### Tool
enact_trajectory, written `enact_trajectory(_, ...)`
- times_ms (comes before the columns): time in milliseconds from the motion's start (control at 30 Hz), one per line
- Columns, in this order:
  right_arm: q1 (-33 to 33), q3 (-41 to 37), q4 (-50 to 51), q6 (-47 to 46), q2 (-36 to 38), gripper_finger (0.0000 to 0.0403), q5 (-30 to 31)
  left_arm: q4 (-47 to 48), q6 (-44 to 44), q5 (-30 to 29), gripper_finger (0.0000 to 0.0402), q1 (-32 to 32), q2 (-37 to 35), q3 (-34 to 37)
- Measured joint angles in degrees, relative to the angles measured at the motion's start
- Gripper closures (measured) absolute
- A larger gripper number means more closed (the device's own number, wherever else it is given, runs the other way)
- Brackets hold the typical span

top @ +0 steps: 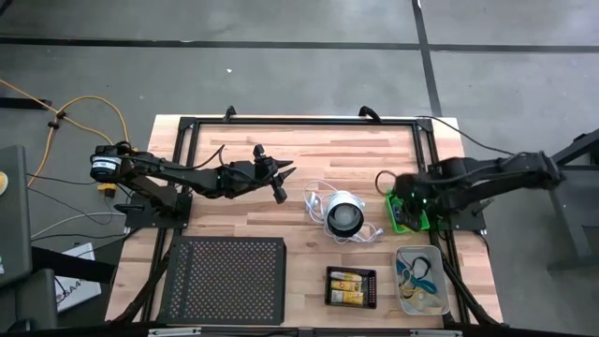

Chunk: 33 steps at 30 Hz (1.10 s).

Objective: Pick & Place Office Desk Supplies
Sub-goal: Put the gray bin on the shelf

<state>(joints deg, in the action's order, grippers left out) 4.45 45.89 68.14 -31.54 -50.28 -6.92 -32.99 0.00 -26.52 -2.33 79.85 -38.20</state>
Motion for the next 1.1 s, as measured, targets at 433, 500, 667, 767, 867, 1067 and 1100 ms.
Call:
enact_trajectory(433, 25.2, 0.0, -6.4, -16.7, -6.3, 0.0318, 0.6, 0.0, 0.0, 0.0, 0.0313, 0.0, 0.0, 0.0)
enact_trajectory(500, 27.9, 0.0, -7.8, -19.0, -7.2, 0.0313, 1.3, 0.0, 0.0, 0.0, 0.0313, 0.0, 0.0, 0.0)
enact_trajectory(667, 34.2, 0.0, -10.6, -19.2, -9.0, 0.0295, 5.3, 0.0, 0.0, 0.0, 0.0313, 0.0, 0.0, 0.0)
enact_trajectory(767, 37.6, 0.0, -10.4, -17.7, -9.9, 0.0284, 9.2, 0.0, 0.0, 0.0, 0.0313, 0.0, 0.0, 0.0)
enact_trajectory(867, 39.6, 0.0, -10.4, -16.8, -11.3, 0.0273, 12.0, 0.0, 0.0, 0.0, 0.0313, 0.0, 0.0, 0.0)
enact_trajectory(1067, 40.6, 0.0, -10.0, -16.7, -14.8, 0.0261, 12.8, 0.0, 0.0, -0.1, 0.0313, 0.0, 0.0, 0.0)
enact_trajectory(1100, 40.6, 0.0, -10.0, -16.5, -15.5, 0.0261, 12.7, 0.0, 0.0, -0.1, 0.0313, 0.0, 0.0, 0.0)
